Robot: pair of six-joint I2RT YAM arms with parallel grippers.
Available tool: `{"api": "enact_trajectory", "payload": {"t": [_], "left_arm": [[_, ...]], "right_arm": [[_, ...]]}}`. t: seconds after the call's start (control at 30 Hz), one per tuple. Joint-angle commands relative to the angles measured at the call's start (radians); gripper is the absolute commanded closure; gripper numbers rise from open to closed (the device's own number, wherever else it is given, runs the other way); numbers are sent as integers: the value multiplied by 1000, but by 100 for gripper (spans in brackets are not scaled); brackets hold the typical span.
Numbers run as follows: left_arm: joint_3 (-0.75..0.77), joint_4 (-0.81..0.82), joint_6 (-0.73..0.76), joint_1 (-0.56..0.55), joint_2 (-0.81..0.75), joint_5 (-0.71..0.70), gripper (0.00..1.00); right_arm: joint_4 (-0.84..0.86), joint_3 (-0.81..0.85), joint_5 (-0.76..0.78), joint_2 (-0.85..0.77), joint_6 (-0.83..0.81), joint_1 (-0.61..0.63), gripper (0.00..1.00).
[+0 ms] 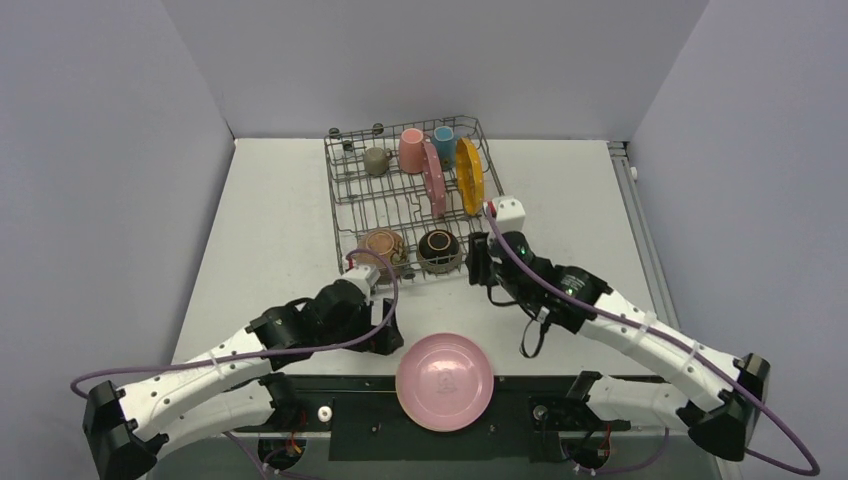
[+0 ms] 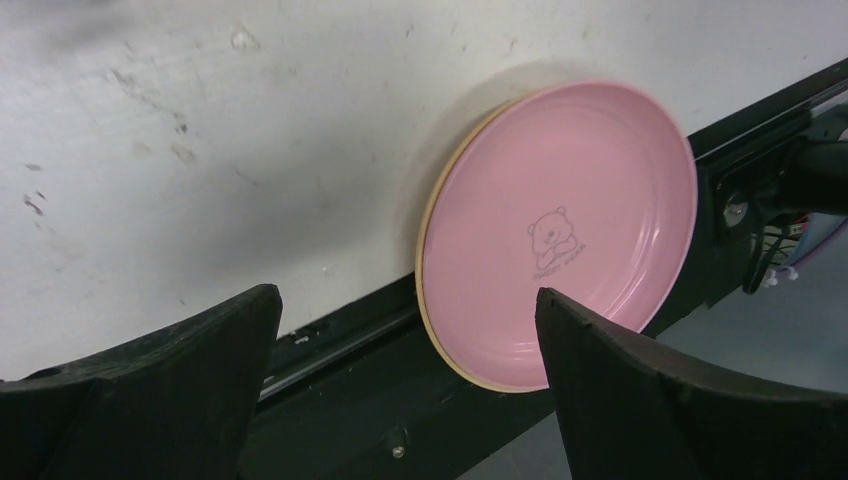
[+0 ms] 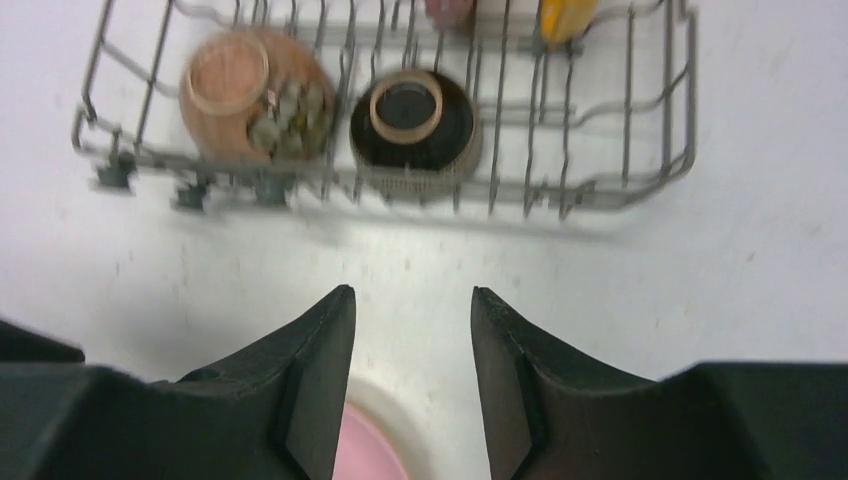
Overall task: Load the mixed dishes into the dish rack
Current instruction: Insert the plate into the dish rack, then pick up the plate at the center of the board.
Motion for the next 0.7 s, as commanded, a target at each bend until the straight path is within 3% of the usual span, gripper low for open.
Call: {"api": "enact_trajectory", "payload": {"t": [0.0,0.2,0.5,0.67], "left_arm": [[-76,68,-245,-146,28,-137,4],[-139,189,-375,-286,171,-183,1],[-186,352,-432,-318,316,-146,28],[-188,360,-430,-320,323,-140,36]], "right_arm": [[-54,-183,-107,-195,128,37,58],[-71,-405,-196,-411,246,63,58],[-62,-620,-249,-513,342,78,61],[-2,-709,-294,-509,380,84,65]]}}
